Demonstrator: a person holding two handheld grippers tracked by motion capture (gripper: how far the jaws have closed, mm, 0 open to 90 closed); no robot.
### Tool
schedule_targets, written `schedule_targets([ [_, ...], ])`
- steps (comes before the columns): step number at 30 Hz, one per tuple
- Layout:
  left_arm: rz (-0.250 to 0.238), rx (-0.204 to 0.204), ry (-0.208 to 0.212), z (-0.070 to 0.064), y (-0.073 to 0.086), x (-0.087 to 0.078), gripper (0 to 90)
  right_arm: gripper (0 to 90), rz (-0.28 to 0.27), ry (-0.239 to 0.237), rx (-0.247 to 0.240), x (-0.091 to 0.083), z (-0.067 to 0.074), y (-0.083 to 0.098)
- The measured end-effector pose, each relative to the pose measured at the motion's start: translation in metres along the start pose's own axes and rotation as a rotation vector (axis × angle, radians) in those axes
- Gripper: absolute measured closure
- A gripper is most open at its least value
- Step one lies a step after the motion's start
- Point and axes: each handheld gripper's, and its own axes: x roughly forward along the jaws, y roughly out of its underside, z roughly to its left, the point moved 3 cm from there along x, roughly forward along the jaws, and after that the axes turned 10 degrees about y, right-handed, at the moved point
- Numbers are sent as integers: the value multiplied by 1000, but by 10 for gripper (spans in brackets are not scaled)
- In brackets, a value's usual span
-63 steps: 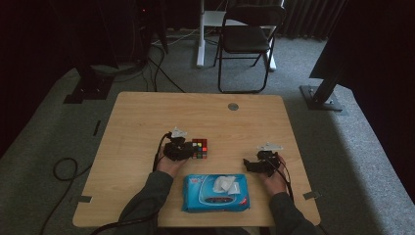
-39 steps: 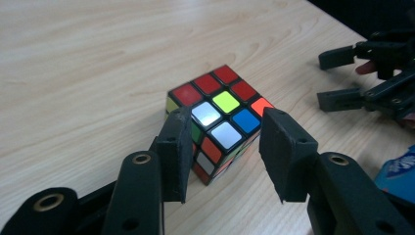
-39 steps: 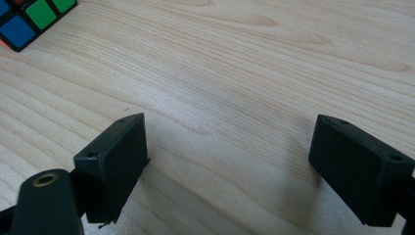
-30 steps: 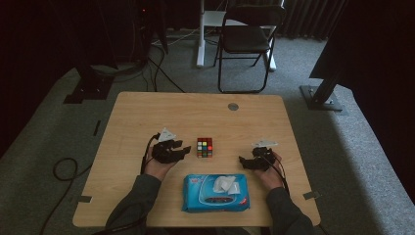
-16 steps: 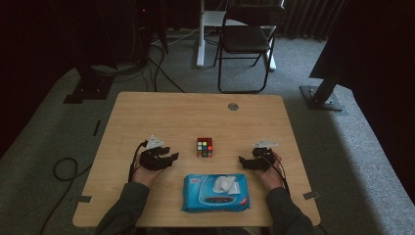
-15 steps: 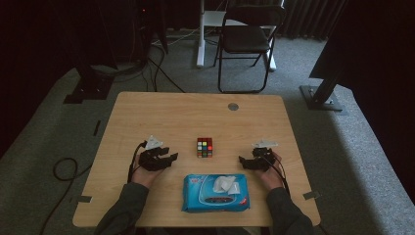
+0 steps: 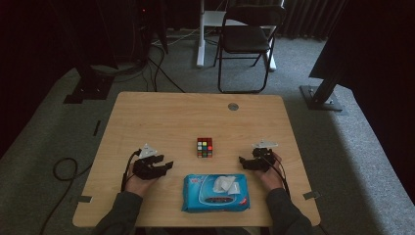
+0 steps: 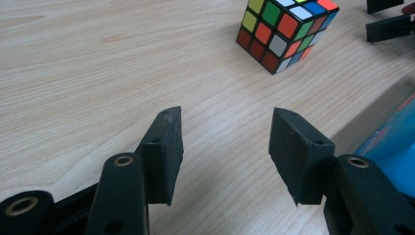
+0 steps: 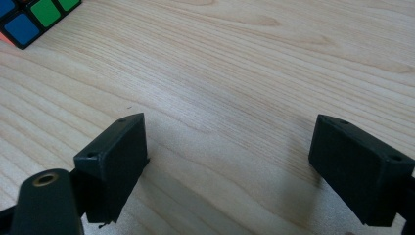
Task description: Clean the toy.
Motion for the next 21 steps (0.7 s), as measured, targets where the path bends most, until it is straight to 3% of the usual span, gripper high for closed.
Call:
schedule_targets([
  [6, -3, 10, 16, -10, 0, -5, 457, 133, 0, -3, -3, -1, 0, 1],
  [21, -32, 97, 87, -44, -14, -13, 450, 129, 0, -17, -19, -3, 2, 2],
])
